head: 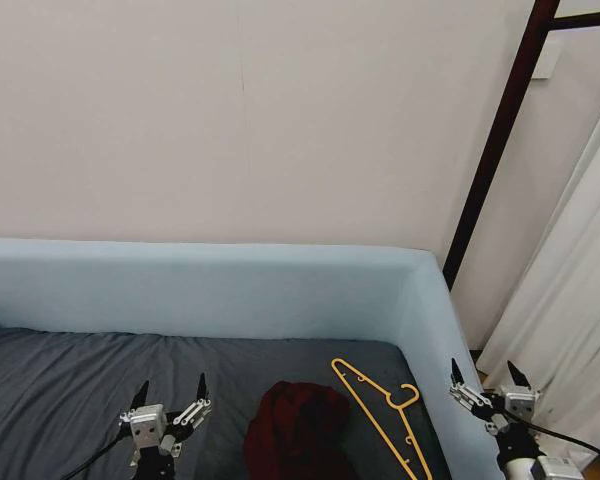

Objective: Pick up the clothes from the sofa and hang them on the clothes hanger.

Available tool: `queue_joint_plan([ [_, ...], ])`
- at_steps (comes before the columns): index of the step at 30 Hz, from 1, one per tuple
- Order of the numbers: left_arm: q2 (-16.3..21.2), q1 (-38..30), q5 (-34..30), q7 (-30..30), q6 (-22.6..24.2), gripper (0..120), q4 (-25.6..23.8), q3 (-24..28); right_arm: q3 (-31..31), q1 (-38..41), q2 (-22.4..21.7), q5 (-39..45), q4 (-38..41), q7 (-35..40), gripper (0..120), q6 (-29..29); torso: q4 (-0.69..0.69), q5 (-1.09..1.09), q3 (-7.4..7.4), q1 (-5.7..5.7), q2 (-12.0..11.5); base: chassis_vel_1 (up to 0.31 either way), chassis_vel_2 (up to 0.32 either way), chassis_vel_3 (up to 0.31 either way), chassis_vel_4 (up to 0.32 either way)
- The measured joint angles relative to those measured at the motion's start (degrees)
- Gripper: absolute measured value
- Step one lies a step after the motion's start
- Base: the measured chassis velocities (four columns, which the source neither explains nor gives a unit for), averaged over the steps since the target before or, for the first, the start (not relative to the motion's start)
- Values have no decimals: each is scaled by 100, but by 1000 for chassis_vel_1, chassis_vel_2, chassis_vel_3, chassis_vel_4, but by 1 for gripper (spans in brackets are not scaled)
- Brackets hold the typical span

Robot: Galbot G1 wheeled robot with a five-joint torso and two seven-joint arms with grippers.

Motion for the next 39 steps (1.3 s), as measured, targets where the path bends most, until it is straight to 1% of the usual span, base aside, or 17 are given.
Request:
queue_joint_plan([
  [5, 27, 57, -233, 335, 5, 100, -105, 10, -94, -92, -59, 499, 272, 151, 100, -346, 0, 0, 0, 0, 0, 0, 0, 0, 0],
  [7, 25, 80, -320, 472, -32, 100, -139, 22, -147, -149, -91, 1121, 498, 229, 100, -535, 0, 0, 0, 0, 0, 0, 0, 0, 0],
  [8, 25, 80, -320, 472, -32, 100, -139, 22, -147, -149, -91, 1121, 498, 229, 100, -535, 0, 0, 0, 0, 0, 0, 0, 0, 0],
  [10, 33, 108, -332, 568, -72, 100, -155, 26, -185, -207, -95, 1669, 773, 424, 100, -843, 0, -2, 0, 0, 0, 0, 0, 0, 0],
  [12, 70, 125, -330, 583, -51, 100, -206, 27, -192, -227, -93, 1642, 810, 444, 100, -887, 0, -1, 0, 0, 0, 0, 0, 0, 0],
  [17, 168, 137, -321, 575, 140, 100, -376, -6, -196, -233, -92, 1186, 655, 147, 100, -553, 0, 0, 0, 0, 0, 0, 0, 0, 0],
  [20, 191, 140, -311, 575, 171, 100, -401, -15, -203, -234, -95, 1082, 595, 42, 100, -424, 0, 0, 0, 0, 0, 0, 0, 0, 0],
  [23, 184, 142, -193, 546, 121, 100, -265, -16, -239, -233, -138, 791, 347, -302, 100, 54, 0, 0, 0, 0, 0, 0, 0, 0, 0],
  [24, 184, 142, -193, 546, 121, 100, -265, -16, -239, -233, -138, 791, 347, -302, 100, 54, 0, 0, 0, 0, 0, 0, 0, 0, 0],
  [26, 149, 145, -109, 444, 62, 100, -74, -9, -353, -141, -282, 874, 144, -467, 100, 280, -1, -1, 0, 0, 0, 0, 0, 0, 0],
  [29, 125, 198, -83, 424, 84, 100, -54, -25, -486, 35, -482, 1166, 17, -518, 100, 306, -1, 0, 0, 0, 0, 0, 0, 0, 0],
  [32, 69, 331, -13, 408, 201, 100, -164, -119, -796, 512, -801, 1812, -70, -359, 100, -73, 0, 1, 0, 0, 0, 0, 0, 0, 0],
  [33, 69, 331, -13, 408, 201, 100, -164, -119, -796, 512, -801, 1812, -70, -359, 100, -73, 0, 1, 0, 0, 0, 0, 0, 0, 0],
  [35, 50, 403, 137, 344, 228, 100, -157, -195, -1201, 973, -1017, 2325, -168, -111, 100, -520, 1, 0, 0, 0, 0, 0, 0, 0, 0],
  [37, 23, 431, 218, 206, 226, 100, -60, -266, -1632, 1449, -1156, 2892, -338, 136, 100, -951, 0, 0, 0, 0, 0, 0, 0, 0, 0],
  [38, 23, 431, 218, 206, 226, 100, -60, -266, -1632, 1449, -1156, 2892, -338, 136, 100, -951, 0, 0, 0, 0, 0, 0, 0, 0, 0],
  [39, -3, 437, 228, 140, 212, 100, 14, -309, -1864, 1722, -1201, 3198, -482, 239, 100, -1146, 0, -1, 0, 0, 0, 0, 0, 0, 0],
])
